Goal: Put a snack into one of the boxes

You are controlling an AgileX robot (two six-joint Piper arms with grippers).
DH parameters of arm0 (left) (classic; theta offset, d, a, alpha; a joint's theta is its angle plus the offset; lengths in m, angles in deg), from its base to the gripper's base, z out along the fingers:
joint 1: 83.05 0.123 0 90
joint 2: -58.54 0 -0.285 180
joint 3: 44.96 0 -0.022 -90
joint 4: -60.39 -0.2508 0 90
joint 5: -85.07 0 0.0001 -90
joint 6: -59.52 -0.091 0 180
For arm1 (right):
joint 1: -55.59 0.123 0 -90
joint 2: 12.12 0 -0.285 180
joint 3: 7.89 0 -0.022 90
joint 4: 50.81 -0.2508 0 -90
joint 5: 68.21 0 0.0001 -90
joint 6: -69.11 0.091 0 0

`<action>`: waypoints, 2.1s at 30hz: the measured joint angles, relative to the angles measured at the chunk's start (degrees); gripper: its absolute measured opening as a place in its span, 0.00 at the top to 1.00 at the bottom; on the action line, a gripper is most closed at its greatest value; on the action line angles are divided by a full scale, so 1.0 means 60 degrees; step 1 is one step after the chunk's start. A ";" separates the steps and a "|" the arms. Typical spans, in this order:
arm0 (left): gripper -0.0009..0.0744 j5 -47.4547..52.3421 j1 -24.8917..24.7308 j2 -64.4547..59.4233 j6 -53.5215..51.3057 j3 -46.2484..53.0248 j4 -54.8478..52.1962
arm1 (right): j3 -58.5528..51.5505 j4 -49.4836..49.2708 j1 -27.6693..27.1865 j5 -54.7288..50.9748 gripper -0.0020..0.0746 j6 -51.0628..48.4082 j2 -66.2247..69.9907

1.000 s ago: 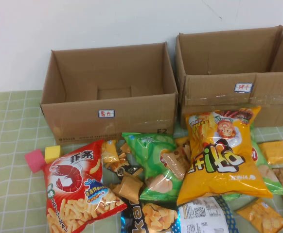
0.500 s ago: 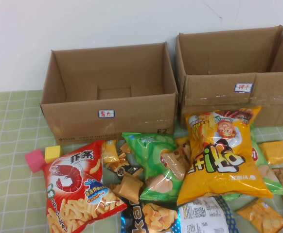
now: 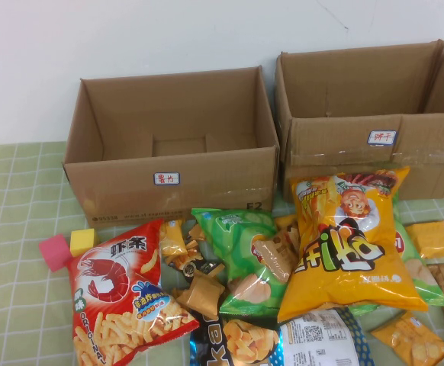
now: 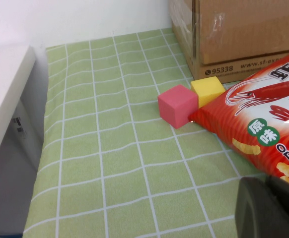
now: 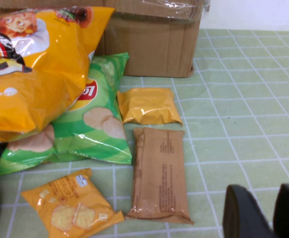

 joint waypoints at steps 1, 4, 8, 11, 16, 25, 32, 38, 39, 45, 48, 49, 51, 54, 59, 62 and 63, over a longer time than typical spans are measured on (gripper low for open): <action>0.99 0.0000 0.0000 0.0000 0.0000 0.0000 0.0000 | 0.0000 0.0000 0.0000 0.0000 0.77 0.0000 0.0000; 0.99 0.0000 0.0000 0.0000 0.0000 0.0000 0.0000 | 0.0000 0.0000 0.0000 0.0000 0.77 0.0000 0.0000; 0.99 0.0000 0.0000 0.0000 0.0000 0.0000 0.0000 | 0.0000 0.0000 0.0000 0.0000 0.77 0.0000 0.0000; 0.99 0.0000 0.0000 0.0000 0.0000 0.0000 0.0000 | 0.0000 0.0000 0.0000 0.0000 0.77 0.0000 0.0000; 0.99 0.0000 0.0000 0.0000 0.0000 0.0000 0.0000 | 0.0000 0.0000 0.0000 0.0000 0.77 0.0000 0.0000; 0.99 0.0000 0.0000 0.0000 0.0000 0.0000 0.0000 | 0.0000 0.0000 0.0000 0.0000 0.77 0.0000 0.0000; 0.99 -0.0040 0.0000 0.0000 0.0000 0.0000 -0.0054 | 0.0000 0.0000 0.0000 0.0000 0.77 0.0000 0.0000; 0.99 -0.0964 0.0000 0.0000 -0.0017 0.0031 -0.0094 | -0.0086 0.0059 0.0000 0.0853 0.77 0.0000 0.0000; 0.99 -0.1922 0.0000 0.0000 0.0015 0.0031 -0.0101 | -0.0104 0.0076 0.0000 0.1946 0.77 0.0000 0.0000; 0.99 -0.5563 0.0000 0.0000 0.0082 0.0031 -0.0310 | -0.0104 0.0095 0.0000 0.6356 0.77 0.0053 0.0000; 0.99 -0.7210 0.0000 0.0000 0.0150 0.0031 -0.0346 | -0.0104 0.0112 0.0000 0.8450 0.77 0.0361 0.0000; 0.99 -0.7739 0.0000 0.0000 0.0166 0.0031 -0.0362 | -0.0104 0.0132 0.0000 0.9100 0.77 0.0529 0.0000; 0.99 -0.8606 0.0000 0.0000 0.0189 0.0031 -0.0362 | -0.0087 0.0187 0.0000 1.0092 0.77 0.1146 0.0000; 0.99 -0.9644 0.0000 0.0000 0.0189 0.0031 -0.0349 | -0.0087 0.0204 0.0000 1.1208 0.77 0.2010 -0.0015; 0.99 -0.8022 0.0000 0.0009 0.0329 -0.0696 0.1613 | 0.0112 0.0003 0.0000 1.1039 0.77 0.2911 -0.0015; 0.99 -0.5652 0.0000 0.0009 -0.0022 -0.2050 0.1767 | 0.0983 -0.0006 0.0000 0.8983 0.77 0.2985 -0.0015; 0.99 -0.4981 0.0000 -0.0062 -0.0171 -0.2523 0.1790 | 0.1299 -0.0006 0.0000 0.8108 0.77 0.2985 -0.0015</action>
